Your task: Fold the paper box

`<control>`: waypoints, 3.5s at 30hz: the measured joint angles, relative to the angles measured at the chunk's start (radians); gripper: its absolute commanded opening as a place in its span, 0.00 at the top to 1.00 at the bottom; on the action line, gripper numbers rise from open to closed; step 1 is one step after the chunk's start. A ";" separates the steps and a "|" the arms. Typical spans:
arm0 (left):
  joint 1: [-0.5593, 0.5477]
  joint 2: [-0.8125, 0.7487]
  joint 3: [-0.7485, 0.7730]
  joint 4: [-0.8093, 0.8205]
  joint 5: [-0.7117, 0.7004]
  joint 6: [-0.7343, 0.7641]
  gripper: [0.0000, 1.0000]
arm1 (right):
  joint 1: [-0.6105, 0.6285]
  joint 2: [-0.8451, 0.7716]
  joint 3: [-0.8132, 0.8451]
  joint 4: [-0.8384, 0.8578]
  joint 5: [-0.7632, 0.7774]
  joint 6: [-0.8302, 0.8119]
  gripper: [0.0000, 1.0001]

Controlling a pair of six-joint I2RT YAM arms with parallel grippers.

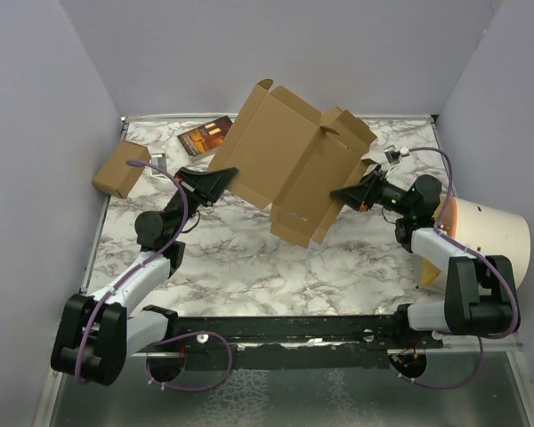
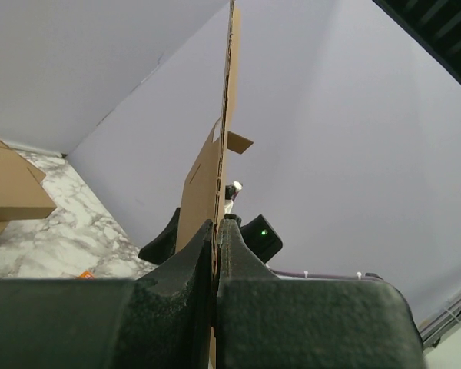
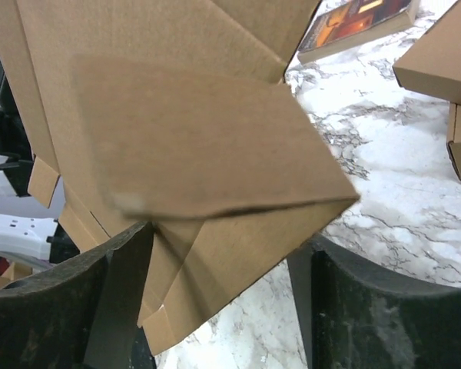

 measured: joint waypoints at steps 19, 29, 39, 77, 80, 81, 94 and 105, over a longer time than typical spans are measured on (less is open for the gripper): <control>-0.057 0.014 0.056 -0.099 -0.030 0.124 1.00 | -0.028 -0.011 -0.031 0.157 -0.042 0.128 0.81; -0.136 0.040 0.082 -0.176 -0.089 0.240 1.00 | -0.034 -0.011 -0.031 0.123 -0.042 0.125 0.85; -0.152 0.071 0.091 -0.241 -0.114 0.316 1.00 | -0.035 -0.011 -0.031 0.106 -0.049 0.117 0.77; 0.023 -0.062 0.372 -1.264 0.070 0.877 1.00 | -0.047 -0.061 0.377 -1.208 -0.065 -1.465 0.00; 0.039 -0.034 0.368 -1.291 0.118 0.891 1.00 | -0.046 -0.066 0.366 -1.342 -0.174 -1.748 0.00; 0.044 -0.024 0.368 -1.296 0.129 0.896 1.00 | -0.036 -0.066 0.344 -1.406 -0.216 -1.888 0.00; 0.113 0.106 0.391 -1.456 0.090 0.990 1.00 | 0.555 0.011 0.162 -1.294 0.026 -2.160 0.06; 0.132 0.155 0.395 -1.475 0.107 1.008 1.00 | 0.715 0.084 0.091 -1.045 0.280 -2.091 0.41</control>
